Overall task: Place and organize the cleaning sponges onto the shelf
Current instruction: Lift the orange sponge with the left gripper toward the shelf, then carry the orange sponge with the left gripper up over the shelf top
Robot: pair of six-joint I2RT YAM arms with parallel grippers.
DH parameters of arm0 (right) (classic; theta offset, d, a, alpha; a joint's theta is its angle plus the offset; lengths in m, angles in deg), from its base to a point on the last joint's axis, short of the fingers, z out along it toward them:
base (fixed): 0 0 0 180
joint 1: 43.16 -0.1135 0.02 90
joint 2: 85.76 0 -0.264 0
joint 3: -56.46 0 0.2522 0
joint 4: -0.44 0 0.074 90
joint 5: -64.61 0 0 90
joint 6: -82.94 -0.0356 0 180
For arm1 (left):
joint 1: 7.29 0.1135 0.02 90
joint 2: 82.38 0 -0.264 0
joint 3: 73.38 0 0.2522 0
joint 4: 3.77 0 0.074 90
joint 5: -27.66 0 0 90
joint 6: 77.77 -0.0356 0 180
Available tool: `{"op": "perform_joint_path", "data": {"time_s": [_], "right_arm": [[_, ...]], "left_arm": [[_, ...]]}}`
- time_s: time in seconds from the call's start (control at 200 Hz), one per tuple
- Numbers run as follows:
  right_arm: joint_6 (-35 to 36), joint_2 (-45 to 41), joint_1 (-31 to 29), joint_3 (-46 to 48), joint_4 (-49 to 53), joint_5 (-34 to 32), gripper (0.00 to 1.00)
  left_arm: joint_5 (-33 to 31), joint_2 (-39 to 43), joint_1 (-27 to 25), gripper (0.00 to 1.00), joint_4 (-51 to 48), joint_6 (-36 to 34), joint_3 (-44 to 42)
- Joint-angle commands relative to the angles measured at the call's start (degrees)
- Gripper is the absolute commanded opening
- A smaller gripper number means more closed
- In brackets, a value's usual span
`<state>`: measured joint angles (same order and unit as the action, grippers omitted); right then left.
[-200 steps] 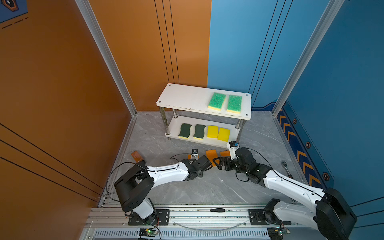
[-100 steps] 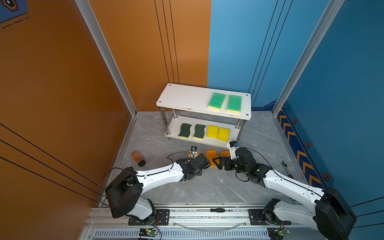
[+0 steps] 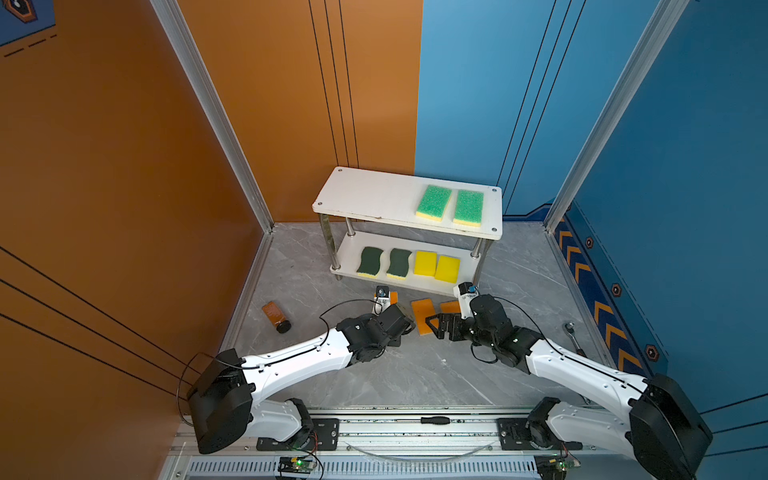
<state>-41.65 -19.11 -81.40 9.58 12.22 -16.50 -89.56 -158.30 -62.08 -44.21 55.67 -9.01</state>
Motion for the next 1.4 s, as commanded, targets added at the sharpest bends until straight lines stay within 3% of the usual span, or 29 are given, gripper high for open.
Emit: {"op": "perform_joint_path", "data": {"time_s": [0.0, 0.621, 1.392], "right_arm": [[-0.7, 0.7, 0.2, 0.6, 0.6, -0.5, 1.00], [-0.5, 0.8, 0.3, 0.6, 0.5, -0.1, 1.00], [-0.6, 1.2, 0.3, 0.7, 0.5, 0.0, 1.00]], "left_arm": [[-1.8, 1.6, -0.4, 0.56, -2.8, -1.7, 2.2], [-1.8, 6.6, 0.6, 0.55, -4.4, -6.8, 7.2], [-2.0, 7.0, 2.5, 0.55, -5.1, -14.0, 15.6]]}}
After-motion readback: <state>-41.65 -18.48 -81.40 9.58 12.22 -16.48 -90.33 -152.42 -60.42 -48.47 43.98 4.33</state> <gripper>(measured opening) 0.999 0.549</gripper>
